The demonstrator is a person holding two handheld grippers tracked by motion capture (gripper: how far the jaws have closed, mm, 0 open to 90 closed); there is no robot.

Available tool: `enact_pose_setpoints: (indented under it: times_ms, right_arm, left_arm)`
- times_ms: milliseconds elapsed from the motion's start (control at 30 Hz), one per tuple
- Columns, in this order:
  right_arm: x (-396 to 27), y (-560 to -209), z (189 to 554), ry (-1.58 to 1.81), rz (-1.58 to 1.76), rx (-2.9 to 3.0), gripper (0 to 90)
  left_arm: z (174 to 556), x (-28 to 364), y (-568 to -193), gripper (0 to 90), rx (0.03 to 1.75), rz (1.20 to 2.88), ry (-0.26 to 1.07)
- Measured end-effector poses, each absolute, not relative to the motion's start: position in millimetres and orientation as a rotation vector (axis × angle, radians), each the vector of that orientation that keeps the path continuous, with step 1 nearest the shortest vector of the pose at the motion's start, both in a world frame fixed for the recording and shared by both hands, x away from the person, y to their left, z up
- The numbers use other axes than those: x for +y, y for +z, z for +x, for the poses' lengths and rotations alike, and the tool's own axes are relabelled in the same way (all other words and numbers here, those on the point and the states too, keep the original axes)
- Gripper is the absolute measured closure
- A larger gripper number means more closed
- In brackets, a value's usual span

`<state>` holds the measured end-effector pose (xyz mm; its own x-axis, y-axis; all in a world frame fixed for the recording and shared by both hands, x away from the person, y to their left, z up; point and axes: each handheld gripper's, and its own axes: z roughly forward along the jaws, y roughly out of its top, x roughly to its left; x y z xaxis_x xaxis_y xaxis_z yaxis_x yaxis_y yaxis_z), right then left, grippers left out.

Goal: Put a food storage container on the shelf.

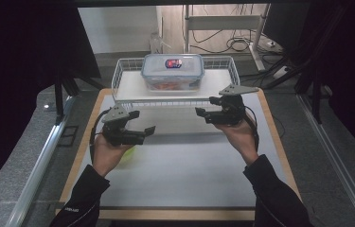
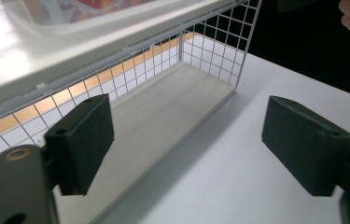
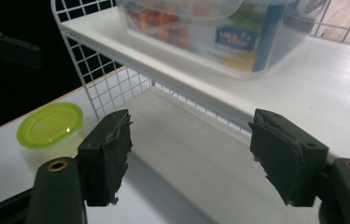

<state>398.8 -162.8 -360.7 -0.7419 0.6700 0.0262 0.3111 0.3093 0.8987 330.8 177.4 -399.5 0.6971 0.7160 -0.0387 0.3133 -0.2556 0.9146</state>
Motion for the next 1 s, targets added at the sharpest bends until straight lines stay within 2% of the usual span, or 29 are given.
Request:
enact_pose_setpoints:
  times_ms: [233,633,1000]
  right_arm:
    - [-165.1,-373.4,385.1,1.412,0.85,2.251,17.5]
    - [-171.5,-402.0,365.6,1.371,0.827,2.325,1.7]
    - [-184.6,-425.7,347.4,1.356,0.851,2.367,0.0]
  left_arm:
    - [315.0,174.5,-413.5,7.9,0.802,1.862,0.473]
    - [289.8,173.7,-440.8,2.7,0.782,1.898,0.468]
    - [269.0,178.0,-470.6,1.6,0.782,1.947,0.498]
